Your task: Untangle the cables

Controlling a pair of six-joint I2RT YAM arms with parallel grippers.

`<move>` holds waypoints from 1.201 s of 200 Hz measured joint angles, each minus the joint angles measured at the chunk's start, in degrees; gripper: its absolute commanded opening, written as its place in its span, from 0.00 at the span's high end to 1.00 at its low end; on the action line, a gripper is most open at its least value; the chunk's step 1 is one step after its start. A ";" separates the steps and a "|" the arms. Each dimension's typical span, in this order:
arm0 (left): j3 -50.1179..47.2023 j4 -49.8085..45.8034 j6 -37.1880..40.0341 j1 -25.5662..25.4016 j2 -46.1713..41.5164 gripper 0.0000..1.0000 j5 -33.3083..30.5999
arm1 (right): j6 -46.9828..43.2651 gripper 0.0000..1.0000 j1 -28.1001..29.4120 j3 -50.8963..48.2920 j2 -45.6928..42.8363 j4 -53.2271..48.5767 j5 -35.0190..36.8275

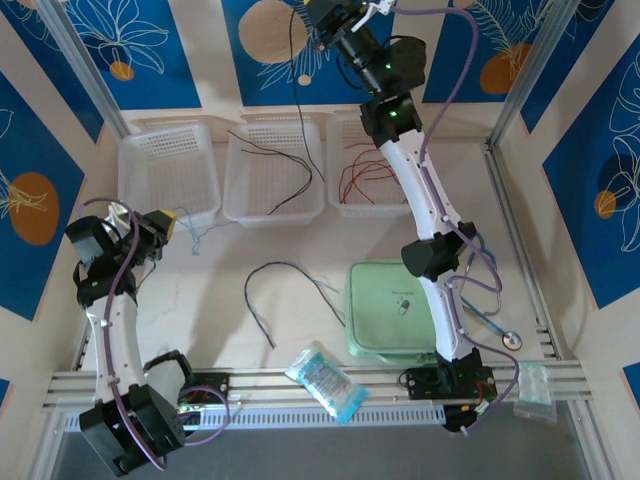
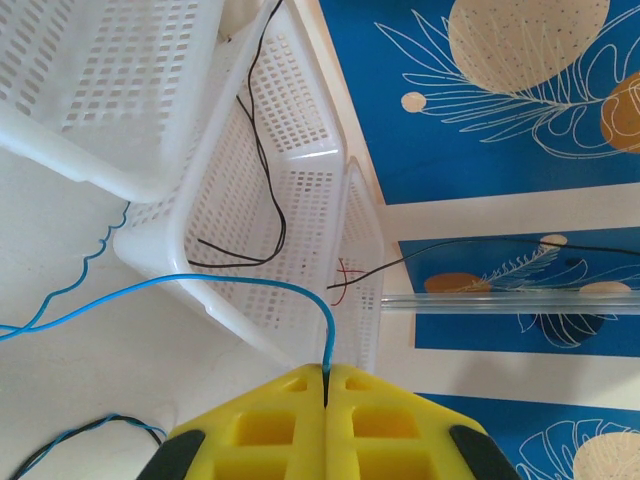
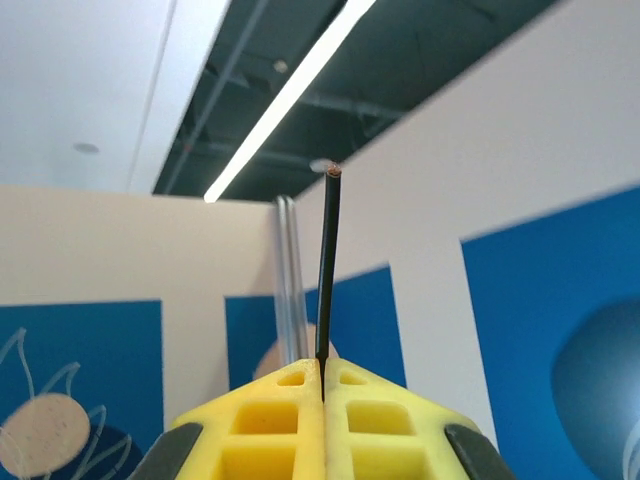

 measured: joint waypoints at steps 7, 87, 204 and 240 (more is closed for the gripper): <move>0.00 0.00 0.00 0.00 0.00 1.00 0.00 | 0.09 1.00 0.11 0.00 -0.42 0.42 -0.15; 0.00 -0.02 0.00 -0.28 0.00 1.00 0.00 | 4.66 1.00 0.85 -3.10 -0.42 2.67 -2.64; 0.00 -0.98 0.00 -0.87 -0.61 1.00 0.00 | -1.29 1.00 2.60 -25.38 -1.92 -4.74 -3.74; -0.02 -1.07 0.02 -1.01 -0.85 1.00 0.00 | -7.82 1.00 4.00 -39.04 -4.70 -9.66 0.63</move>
